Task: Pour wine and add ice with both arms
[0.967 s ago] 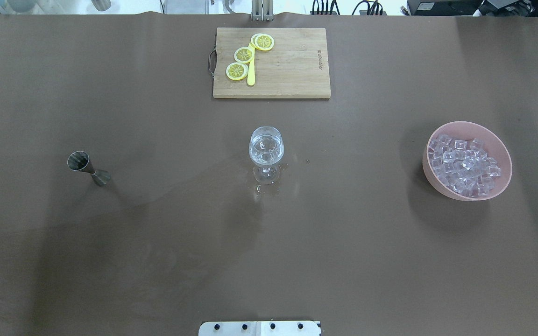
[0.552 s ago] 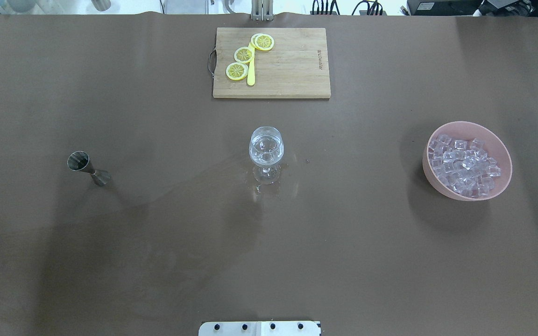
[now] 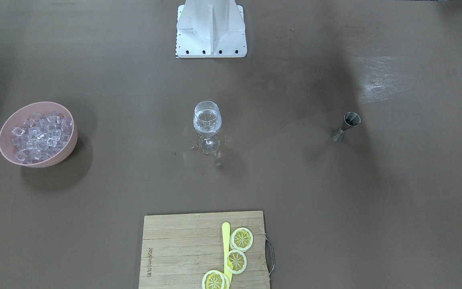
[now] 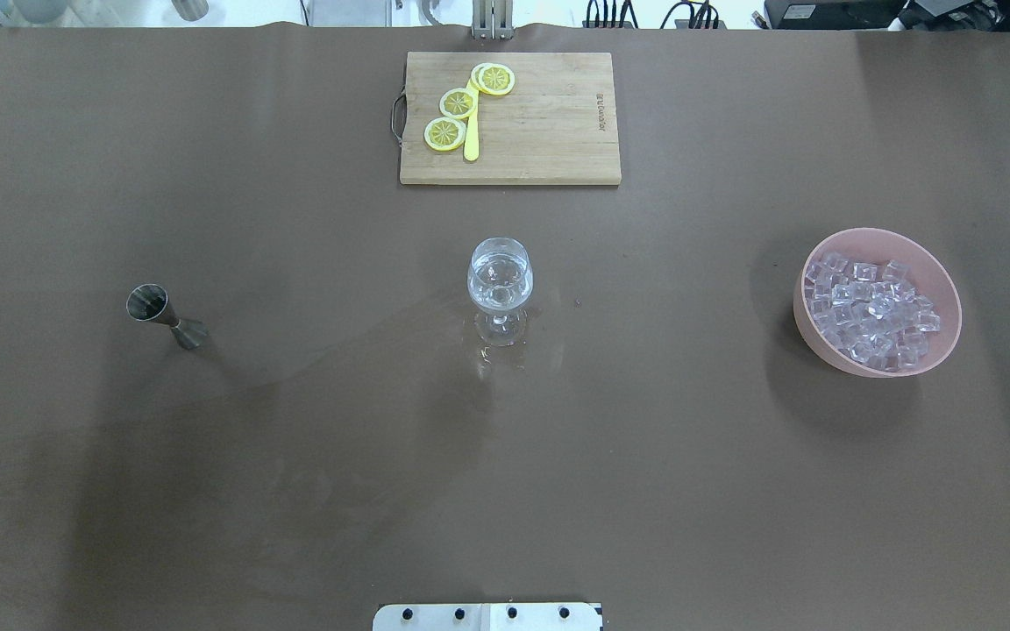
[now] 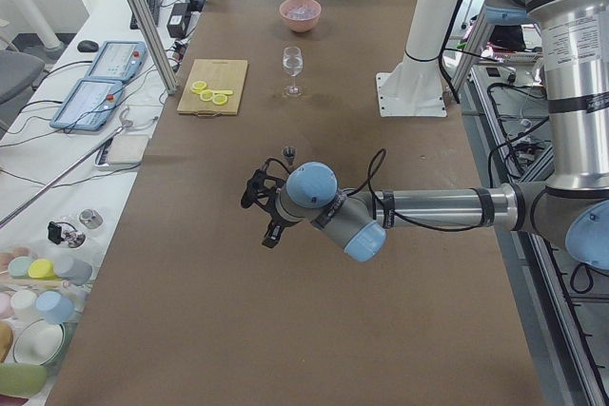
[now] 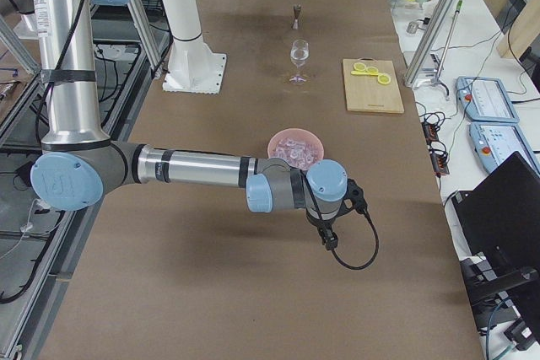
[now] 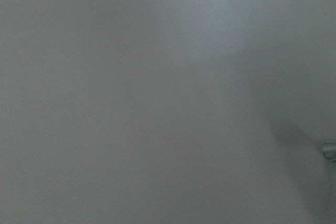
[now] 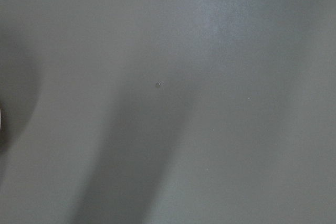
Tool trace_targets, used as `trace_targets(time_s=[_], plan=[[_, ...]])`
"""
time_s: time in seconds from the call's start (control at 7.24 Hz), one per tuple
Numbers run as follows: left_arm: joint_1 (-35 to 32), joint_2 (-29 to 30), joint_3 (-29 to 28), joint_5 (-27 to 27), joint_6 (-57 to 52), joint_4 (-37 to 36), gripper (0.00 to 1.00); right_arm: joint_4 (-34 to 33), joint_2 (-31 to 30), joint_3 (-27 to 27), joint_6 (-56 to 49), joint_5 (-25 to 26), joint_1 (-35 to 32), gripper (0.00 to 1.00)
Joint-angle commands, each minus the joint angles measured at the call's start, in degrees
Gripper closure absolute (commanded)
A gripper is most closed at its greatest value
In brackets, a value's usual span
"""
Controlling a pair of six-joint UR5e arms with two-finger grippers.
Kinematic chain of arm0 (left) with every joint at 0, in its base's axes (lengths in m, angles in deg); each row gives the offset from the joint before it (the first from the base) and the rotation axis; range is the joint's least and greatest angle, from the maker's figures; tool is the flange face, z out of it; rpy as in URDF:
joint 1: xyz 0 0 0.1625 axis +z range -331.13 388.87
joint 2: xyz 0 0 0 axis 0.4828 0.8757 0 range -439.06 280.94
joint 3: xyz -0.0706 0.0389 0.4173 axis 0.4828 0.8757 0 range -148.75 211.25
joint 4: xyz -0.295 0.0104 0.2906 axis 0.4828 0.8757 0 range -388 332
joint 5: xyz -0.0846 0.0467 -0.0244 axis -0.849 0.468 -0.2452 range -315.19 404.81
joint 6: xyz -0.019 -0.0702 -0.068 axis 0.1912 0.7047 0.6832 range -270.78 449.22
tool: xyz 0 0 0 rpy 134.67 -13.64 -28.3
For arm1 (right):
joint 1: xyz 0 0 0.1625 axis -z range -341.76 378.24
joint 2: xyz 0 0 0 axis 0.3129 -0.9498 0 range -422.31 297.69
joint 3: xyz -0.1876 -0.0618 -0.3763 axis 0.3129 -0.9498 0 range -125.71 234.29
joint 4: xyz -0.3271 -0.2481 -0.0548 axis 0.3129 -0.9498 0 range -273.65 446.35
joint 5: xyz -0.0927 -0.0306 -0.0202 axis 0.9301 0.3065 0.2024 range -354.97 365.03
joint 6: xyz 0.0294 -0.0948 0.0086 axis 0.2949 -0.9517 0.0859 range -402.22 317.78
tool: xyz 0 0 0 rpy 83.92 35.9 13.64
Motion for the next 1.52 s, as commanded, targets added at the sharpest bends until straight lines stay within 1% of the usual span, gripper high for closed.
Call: trace_targets(time_s=[0.0,0.14,0.28,0.41,0.55,0.69,0.83,0.97,1.1,1.24,1.38], plan=[[0.3,-2.9,-1.3,-1.3,9.1,12.9,0.02,2.0,-1.0,0.9,-0.1,-0.2,0.0,0.00],[2.6,-2.8,-1.1,-1.4,14.3,16.5,0.03,6.9,-2.2,0.6,0.1,-0.2,0.0,0.00],[6.1,0.2,-1.2,-0.7,15.9,19.0,0.03,8.2,-2.3,0.5,2.1,-0.4,0.0,0.00],[10.3,2.9,-1.6,0.5,16.2,19.3,0.03,8.5,-2.7,1.0,5.1,-0.6,0.1,0.00],[14.3,3.1,-1.6,11.0,16.2,23.9,0.02,8.8,-2.6,0.9,5.3,-1.0,0.3,0.00],[21.8,3.3,-1.7,21.7,16.7,27.4,0.02,9.1,-2.6,1.1,5.5,-1.2,0.3,0.00],[25.4,3.5,-2.6,25.0,16.5,28.3,0.02,9.6,-2.6,1.0,5.5,-1.1,0.3,0.00],[26.4,3.4,-3.4,25.3,18.5,31.9,0.02,9.7,-2.4,0.9,5.5,-1.1,0.4,0.00],[30.9,3.0,-4.1,27.1,23.5,35.9,0.03,9.6,-2.5,0.9,5.5,-1.1,0.4,0.00],[35.6,1.7,-5.5,34.5,23.5,41.2,0.03,9.7,-2.5,1.1,5.5,-1.1,0.3,0.00],[40.4,2.2,-7.2,42.0,23.4,44.2,0.03,9.7,-2.5,1.0,5.5,-1.0,0.3,0.00]])
